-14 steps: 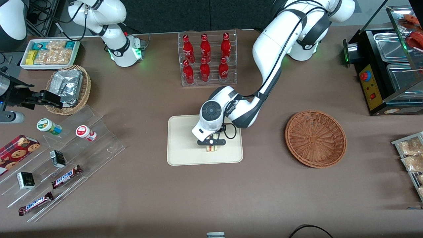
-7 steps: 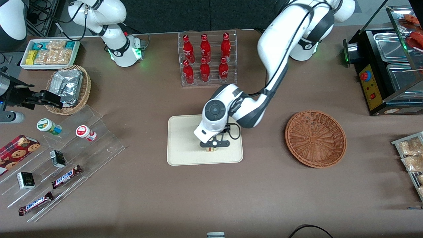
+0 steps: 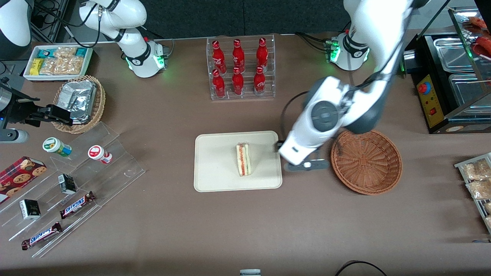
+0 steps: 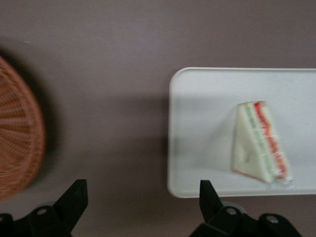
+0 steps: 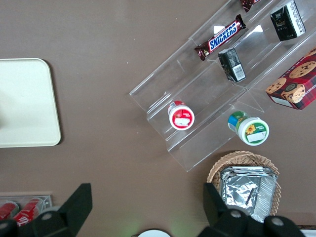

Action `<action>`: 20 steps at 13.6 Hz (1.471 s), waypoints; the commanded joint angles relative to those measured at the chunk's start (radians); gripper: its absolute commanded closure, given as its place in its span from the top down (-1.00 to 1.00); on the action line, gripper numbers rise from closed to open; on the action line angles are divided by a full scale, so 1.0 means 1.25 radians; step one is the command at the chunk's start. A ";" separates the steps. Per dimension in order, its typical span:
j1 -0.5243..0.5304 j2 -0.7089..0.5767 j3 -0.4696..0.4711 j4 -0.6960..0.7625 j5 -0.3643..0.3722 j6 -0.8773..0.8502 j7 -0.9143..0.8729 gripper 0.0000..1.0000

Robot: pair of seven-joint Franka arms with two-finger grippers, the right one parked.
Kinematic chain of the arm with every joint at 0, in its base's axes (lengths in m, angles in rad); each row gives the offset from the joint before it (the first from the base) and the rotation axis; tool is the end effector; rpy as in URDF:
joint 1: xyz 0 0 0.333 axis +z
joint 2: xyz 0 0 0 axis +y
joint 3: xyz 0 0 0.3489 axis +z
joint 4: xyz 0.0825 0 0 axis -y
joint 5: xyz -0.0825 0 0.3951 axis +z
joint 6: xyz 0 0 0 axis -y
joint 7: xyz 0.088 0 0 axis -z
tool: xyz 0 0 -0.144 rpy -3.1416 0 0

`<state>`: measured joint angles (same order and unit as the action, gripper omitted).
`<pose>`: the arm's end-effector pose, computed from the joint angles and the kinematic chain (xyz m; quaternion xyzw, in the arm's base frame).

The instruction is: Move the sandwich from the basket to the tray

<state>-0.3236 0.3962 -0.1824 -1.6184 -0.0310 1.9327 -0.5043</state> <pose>0.5982 -0.3205 0.3813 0.9980 0.0108 -0.0571 0.0250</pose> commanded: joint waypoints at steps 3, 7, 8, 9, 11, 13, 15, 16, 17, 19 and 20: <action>0.129 -0.133 -0.009 -0.130 -0.006 -0.066 0.215 0.99; 0.233 -0.237 -0.009 -0.200 -0.010 -0.087 0.347 0.99; 0.256 -0.266 -0.009 -0.216 -0.010 -0.088 0.353 0.99; 0.284 -0.293 -0.009 -0.230 -0.010 -0.090 0.375 0.99; 0.338 -0.347 -0.009 -0.244 -0.012 -0.119 0.438 0.99; 0.376 -0.377 -0.008 -0.231 -0.013 -0.136 0.443 0.99; 0.391 -0.377 -0.008 -0.210 -0.011 -0.130 0.443 1.00; 0.390 -0.371 -0.009 -0.190 -0.005 -0.129 0.435 1.00; 0.391 -0.366 -0.009 -0.177 -0.003 -0.129 0.435 1.00; 0.391 -0.366 -0.008 -0.172 0.000 -0.129 0.438 1.00; 0.391 -0.367 -0.008 -0.166 0.000 -0.131 0.440 1.00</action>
<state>0.1550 -0.0671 -0.1812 -1.8495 -0.0336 1.7726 0.0380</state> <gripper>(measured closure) 0.000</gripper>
